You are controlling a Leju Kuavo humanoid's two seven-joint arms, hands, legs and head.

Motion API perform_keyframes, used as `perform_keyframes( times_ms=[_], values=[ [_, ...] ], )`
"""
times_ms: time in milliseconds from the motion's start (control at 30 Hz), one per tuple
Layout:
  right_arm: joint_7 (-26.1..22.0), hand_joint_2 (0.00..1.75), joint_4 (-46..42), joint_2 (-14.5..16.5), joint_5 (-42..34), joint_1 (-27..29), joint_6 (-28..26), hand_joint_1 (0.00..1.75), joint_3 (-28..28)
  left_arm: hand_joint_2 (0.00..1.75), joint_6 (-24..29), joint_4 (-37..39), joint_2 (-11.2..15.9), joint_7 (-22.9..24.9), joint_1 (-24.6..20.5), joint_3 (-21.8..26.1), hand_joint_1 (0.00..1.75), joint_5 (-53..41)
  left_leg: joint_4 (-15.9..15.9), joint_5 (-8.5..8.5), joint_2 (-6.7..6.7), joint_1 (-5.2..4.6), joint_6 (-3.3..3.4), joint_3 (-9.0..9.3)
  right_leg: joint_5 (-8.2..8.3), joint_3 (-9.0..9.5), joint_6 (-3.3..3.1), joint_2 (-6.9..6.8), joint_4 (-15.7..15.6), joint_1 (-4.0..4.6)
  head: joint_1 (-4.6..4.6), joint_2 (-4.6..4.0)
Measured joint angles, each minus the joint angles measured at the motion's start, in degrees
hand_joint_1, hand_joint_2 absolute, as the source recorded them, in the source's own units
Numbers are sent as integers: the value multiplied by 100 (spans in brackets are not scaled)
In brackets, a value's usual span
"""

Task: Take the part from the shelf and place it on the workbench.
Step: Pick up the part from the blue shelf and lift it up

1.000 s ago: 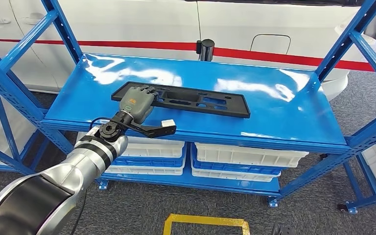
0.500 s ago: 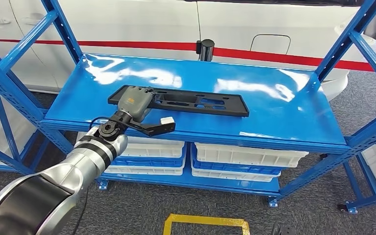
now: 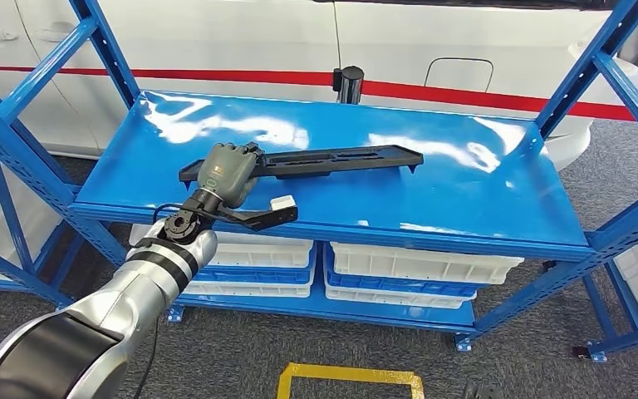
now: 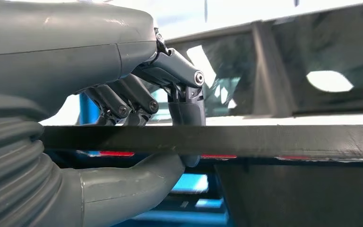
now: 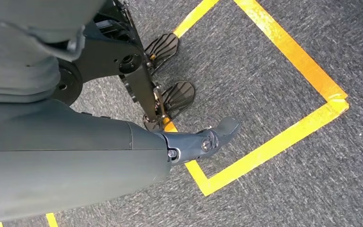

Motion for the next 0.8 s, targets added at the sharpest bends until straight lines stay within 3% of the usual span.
perform_keyframes(
  times_ms=[367, 800],
  values=[
    [-40, 0, 0, 43, 1, 17, 31, 0, -75, 175, 0, -1006, -10, -670, 345, 671, 175, -235, 0, 0, 0, 0, 0, 0, 0, -1, 0, 0, 0, 0, 1, 0],
    [-66, 0, 0, 77, 18, 15, 35, 0, -133, 175, 0, -1696, -84, -879, 480, 794, 175, -259, 0, 0, 0, 0, 0, -1, 0, -1, 0, 0, 0, 0, 1, 0]
  ],
)
